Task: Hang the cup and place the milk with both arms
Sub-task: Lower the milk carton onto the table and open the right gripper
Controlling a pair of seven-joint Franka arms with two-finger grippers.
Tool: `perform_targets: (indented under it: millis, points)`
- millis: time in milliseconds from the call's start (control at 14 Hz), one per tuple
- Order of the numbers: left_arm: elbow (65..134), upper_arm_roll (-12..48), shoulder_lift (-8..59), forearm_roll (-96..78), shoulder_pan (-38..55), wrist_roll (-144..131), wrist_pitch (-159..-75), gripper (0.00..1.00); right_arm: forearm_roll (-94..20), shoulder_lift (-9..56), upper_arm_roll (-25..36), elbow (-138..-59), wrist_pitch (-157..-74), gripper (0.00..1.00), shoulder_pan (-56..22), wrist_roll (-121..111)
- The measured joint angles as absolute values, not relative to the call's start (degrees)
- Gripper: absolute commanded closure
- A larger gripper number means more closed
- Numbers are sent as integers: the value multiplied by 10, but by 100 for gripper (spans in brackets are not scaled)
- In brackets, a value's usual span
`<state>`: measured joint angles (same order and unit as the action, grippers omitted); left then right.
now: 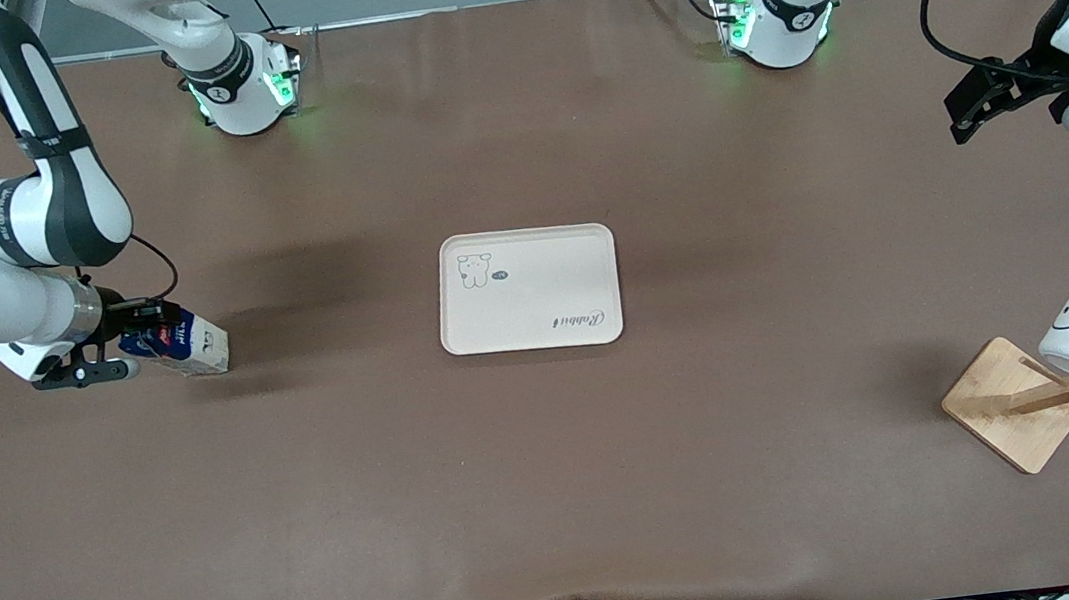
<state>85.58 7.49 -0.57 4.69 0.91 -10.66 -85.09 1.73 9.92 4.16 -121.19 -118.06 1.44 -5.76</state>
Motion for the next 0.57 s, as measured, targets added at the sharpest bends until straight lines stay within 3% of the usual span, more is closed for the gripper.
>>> perform_targets:
  millis: [570]
  points:
    - [856, 75, 9, 47, 14, -106, -851, 0, 17, 94, 41, -1199, -1140, 0, 16, -60]
